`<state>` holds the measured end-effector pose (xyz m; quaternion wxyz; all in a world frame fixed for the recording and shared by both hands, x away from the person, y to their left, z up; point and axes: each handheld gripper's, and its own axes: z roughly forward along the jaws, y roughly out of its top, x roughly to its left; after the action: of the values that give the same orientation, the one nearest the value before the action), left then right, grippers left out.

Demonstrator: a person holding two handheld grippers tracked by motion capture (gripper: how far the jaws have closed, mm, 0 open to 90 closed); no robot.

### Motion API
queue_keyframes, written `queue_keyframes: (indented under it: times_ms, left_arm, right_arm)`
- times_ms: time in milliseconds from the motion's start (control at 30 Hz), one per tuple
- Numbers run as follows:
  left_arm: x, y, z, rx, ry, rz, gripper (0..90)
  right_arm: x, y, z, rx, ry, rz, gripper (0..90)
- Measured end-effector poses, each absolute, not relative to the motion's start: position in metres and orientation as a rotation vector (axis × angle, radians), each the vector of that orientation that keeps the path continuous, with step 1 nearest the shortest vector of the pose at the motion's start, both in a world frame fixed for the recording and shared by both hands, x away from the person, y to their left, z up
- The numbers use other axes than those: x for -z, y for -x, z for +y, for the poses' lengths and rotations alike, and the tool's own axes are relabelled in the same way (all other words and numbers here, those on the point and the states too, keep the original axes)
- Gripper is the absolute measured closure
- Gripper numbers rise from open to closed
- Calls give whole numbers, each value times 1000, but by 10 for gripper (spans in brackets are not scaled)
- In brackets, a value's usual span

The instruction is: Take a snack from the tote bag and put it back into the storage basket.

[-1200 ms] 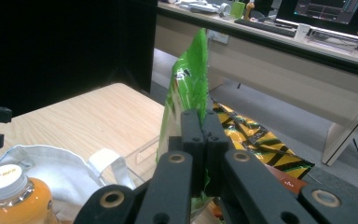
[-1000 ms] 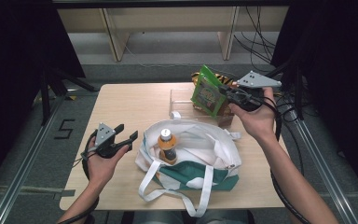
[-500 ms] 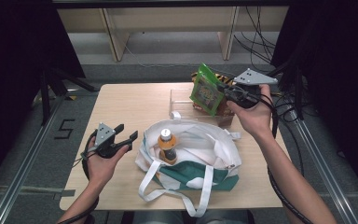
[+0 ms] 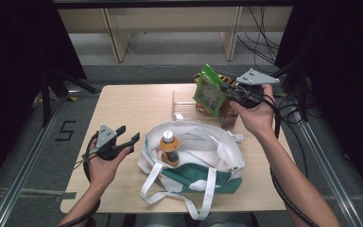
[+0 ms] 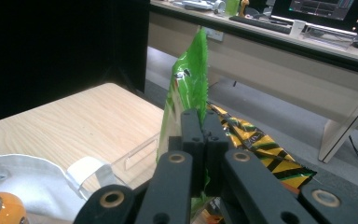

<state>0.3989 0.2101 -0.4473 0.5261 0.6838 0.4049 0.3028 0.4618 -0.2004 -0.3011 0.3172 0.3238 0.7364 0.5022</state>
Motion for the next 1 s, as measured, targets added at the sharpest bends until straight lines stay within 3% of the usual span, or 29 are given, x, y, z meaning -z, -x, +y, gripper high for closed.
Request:
queue_keyframes:
  times_ms: [1000]
  left_arm:
    - [447, -399, 211, -727, -1636, 969, 364]
  right_arm:
    - [309, -473, -199, -1294, -872, 1938, 900]
